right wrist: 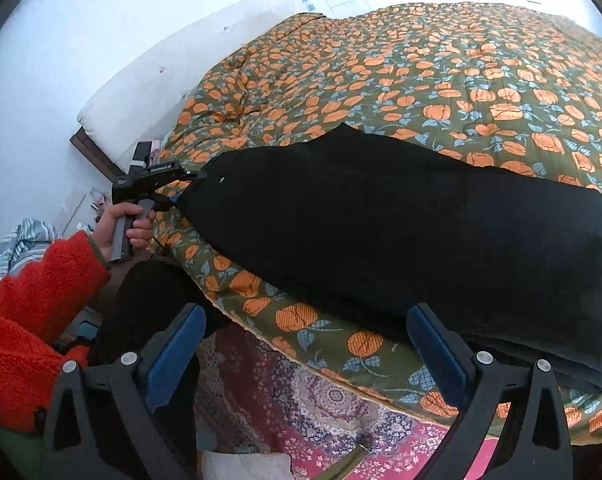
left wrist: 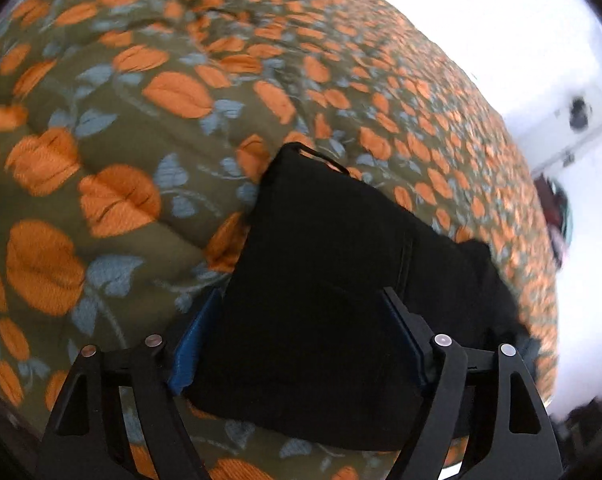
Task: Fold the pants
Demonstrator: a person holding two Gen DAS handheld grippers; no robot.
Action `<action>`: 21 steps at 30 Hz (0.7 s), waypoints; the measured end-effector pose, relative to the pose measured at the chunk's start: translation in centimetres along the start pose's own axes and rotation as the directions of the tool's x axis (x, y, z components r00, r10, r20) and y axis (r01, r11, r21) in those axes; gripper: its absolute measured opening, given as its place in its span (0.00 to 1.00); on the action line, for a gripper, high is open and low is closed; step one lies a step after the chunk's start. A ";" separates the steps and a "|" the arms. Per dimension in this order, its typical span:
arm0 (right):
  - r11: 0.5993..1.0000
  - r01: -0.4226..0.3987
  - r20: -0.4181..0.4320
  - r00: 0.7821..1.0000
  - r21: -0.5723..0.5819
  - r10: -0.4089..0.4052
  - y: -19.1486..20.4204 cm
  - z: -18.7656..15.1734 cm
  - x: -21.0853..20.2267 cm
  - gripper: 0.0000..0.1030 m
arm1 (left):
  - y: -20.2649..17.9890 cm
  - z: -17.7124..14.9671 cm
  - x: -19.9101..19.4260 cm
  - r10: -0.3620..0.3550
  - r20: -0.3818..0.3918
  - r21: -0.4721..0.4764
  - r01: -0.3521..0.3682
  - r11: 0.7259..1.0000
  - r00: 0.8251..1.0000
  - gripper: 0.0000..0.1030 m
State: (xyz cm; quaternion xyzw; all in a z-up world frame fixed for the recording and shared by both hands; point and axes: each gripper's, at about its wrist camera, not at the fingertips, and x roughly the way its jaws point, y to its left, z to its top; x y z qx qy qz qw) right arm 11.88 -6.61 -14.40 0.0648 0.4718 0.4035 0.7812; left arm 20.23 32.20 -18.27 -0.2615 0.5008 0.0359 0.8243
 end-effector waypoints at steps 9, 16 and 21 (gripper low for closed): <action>1.000 0.006 -0.018 1.000 0.000 -0.006 0.1 -0.2 0.6 0.97 | 0.8 0.4 3.6 0.008 -0.122 -0.005 -0.009 1.000 0.992 0.88; 1.000 0.013 -0.011 1.000 0.022 -0.012 -0.5 -0.3 0.4 0.97 | -0.7 0.8 2.4 0.057 -0.131 0.039 -0.052 0.998 0.990 0.33; 0.999 0.014 0.001 1.000 0.030 -0.014 -0.6 -0.3 0.1 0.97 | -2.2 0.8 -0.1 0.119 -0.107 0.043 -0.115 0.992 0.987 0.19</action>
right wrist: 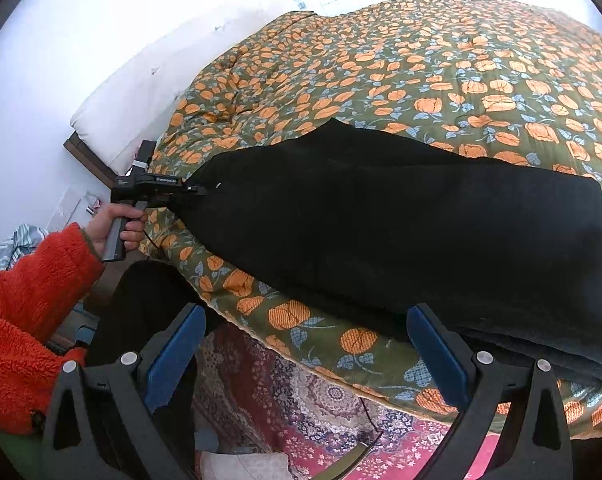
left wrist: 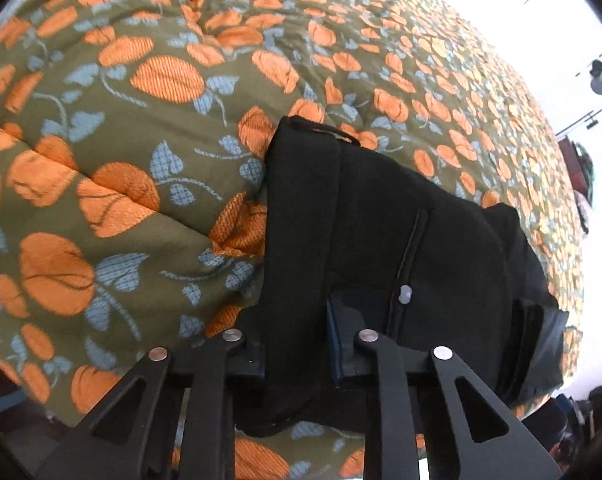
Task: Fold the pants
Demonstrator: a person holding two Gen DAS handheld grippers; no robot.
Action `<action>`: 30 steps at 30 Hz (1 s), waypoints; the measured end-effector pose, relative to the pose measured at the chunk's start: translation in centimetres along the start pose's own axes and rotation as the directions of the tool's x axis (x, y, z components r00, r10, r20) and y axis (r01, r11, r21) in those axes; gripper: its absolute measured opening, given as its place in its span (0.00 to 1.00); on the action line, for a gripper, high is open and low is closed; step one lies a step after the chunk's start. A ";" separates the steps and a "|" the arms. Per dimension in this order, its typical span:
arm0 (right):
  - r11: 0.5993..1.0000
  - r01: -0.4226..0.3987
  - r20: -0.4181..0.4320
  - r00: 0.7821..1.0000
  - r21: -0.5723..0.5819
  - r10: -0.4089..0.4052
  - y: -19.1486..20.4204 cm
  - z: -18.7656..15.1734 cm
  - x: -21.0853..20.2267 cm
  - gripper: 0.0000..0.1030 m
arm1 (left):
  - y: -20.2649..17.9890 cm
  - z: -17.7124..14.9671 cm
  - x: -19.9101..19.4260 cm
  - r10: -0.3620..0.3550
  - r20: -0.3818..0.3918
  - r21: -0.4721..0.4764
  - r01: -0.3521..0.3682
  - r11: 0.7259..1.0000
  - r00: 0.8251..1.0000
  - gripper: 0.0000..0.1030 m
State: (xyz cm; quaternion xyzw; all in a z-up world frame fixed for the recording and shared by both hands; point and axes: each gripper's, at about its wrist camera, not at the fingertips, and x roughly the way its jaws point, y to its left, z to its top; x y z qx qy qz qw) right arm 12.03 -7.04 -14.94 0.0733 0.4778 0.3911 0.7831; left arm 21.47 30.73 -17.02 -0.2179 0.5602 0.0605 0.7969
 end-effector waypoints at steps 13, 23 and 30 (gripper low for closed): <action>0.994 -0.007 0.086 0.996 0.107 -0.002 -3.0 -0.1 -2.0 0.97 | -15.6 -3.8 -10.4 -0.212 0.099 0.237 0.184 0.954 0.972 0.14; 0.955 0.044 0.201 0.974 0.293 -0.106 -7.5 -0.5 -5.9 0.97 | -31.9 -10.6 -0.5 -0.265 -0.094 0.450 0.279 0.848 0.960 0.27; 0.908 0.021 0.305 0.938 0.419 -0.163 -11.1 -1.0 -9.7 0.97 | -32.5 -11.6 -6.0 -0.423 -0.081 0.472 0.409 0.781 0.902 0.58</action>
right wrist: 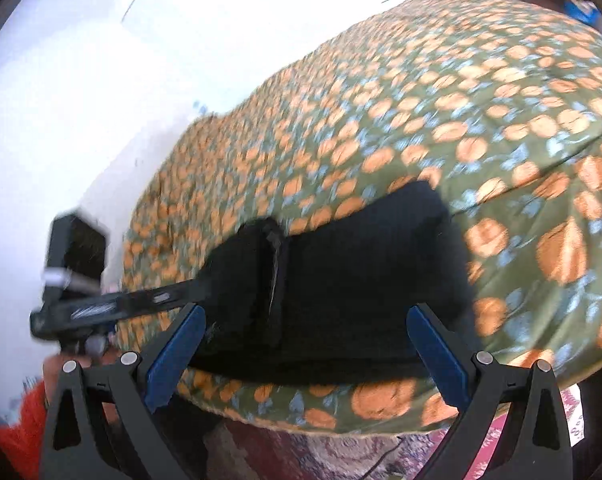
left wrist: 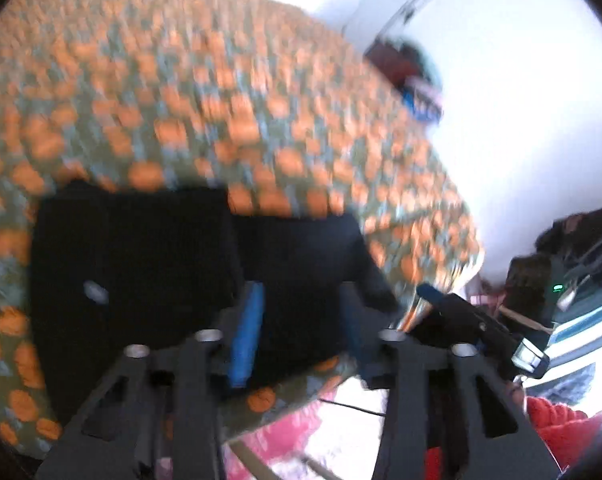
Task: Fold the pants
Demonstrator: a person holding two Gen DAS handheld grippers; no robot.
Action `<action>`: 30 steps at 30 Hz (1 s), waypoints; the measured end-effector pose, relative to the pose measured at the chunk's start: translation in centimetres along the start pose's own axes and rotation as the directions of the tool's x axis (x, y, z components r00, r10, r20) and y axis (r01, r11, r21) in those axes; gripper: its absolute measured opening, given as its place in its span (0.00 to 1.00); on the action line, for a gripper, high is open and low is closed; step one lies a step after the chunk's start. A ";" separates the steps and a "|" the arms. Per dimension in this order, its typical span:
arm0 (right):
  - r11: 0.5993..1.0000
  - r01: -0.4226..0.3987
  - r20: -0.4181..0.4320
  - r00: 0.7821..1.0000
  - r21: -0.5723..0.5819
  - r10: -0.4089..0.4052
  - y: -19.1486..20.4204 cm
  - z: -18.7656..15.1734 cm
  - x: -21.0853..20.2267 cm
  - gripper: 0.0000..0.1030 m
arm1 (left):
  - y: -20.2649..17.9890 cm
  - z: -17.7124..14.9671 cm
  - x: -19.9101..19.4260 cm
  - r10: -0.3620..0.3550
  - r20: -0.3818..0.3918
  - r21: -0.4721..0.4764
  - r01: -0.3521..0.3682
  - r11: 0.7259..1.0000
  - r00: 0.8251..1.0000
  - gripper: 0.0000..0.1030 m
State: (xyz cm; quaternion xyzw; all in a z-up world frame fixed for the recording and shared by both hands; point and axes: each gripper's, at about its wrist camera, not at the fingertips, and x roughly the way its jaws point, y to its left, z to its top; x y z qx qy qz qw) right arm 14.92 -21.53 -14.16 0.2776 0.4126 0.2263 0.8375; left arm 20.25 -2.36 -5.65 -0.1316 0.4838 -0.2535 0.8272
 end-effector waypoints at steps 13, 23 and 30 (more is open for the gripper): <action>0.945 -0.327 -0.373 0.872 0.035 0.316 4.6 2.5 10.5 0.84 | 13.1 -7.3 -0.5 0.299 0.004 -0.171 -0.294 0.940 0.954 0.14; 0.964 -0.256 -0.593 0.766 0.072 0.247 3.5 0.6 17.8 0.66 | 12.4 -8.0 1.2 0.226 -0.018 -0.172 -0.226 0.959 0.974 0.14; 0.951 -0.307 -0.680 0.692 0.025 0.242 4.2 0.3 18.6 0.57 | 12.2 -7.9 1.9 0.229 -0.018 -0.178 -0.228 0.957 0.973 0.14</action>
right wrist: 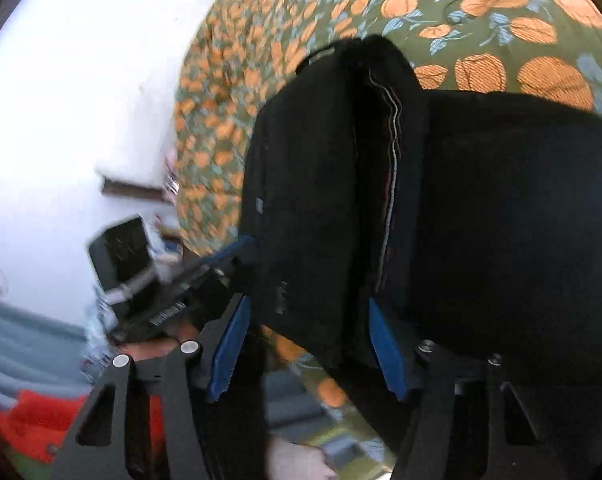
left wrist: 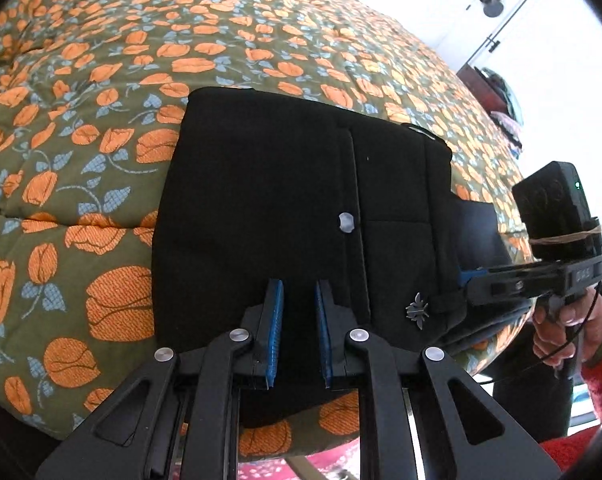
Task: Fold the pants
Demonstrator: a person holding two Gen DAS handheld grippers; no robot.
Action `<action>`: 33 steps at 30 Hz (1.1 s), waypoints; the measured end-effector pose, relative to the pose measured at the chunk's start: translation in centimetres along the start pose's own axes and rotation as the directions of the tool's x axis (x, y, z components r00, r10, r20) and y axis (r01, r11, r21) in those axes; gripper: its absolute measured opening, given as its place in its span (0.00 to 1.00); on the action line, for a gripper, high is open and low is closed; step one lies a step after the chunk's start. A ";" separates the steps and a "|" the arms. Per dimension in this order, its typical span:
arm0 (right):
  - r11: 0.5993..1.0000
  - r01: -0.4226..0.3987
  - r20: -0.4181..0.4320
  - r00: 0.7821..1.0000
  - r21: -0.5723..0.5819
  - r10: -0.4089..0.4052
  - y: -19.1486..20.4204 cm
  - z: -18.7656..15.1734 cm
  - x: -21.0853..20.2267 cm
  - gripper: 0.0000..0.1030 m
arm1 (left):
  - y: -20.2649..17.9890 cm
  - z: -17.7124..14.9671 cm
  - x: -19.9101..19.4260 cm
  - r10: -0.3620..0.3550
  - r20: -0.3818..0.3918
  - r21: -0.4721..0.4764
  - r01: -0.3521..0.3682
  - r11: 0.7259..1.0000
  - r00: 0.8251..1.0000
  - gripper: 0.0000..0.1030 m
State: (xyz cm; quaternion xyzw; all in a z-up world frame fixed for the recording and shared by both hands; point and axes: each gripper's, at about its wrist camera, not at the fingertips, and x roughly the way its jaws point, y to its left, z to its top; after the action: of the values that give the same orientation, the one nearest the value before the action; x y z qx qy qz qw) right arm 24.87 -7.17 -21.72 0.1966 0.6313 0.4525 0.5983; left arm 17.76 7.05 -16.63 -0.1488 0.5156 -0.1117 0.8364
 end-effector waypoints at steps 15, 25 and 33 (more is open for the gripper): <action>0.961 0.171 0.160 0.978 -0.219 -0.137 8.1 0.5 -3.5 0.25 | 1.4 3.0 -9.3 -0.018 0.232 -0.082 0.038 0.996 0.973 0.55; 0.960 0.231 0.277 0.944 -0.157 -0.181 6.5 -3.4 -14.9 0.23 | -0.1 2.5 -9.5 -0.033 0.200 -0.058 0.046 0.997 0.979 0.57; 0.968 0.249 0.284 0.926 0.037 -0.249 -2.3 -8.0 -16.4 0.22 | -4.5 0.7 -6.5 -0.040 0.089 0.067 0.034 0.997 0.995 0.58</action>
State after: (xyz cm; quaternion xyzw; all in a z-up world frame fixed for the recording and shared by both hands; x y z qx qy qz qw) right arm 21.50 -23.98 -15.16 0.1782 0.5579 0.3395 0.7361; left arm 15.41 5.19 -9.35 -0.1359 0.4704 -0.1371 0.8611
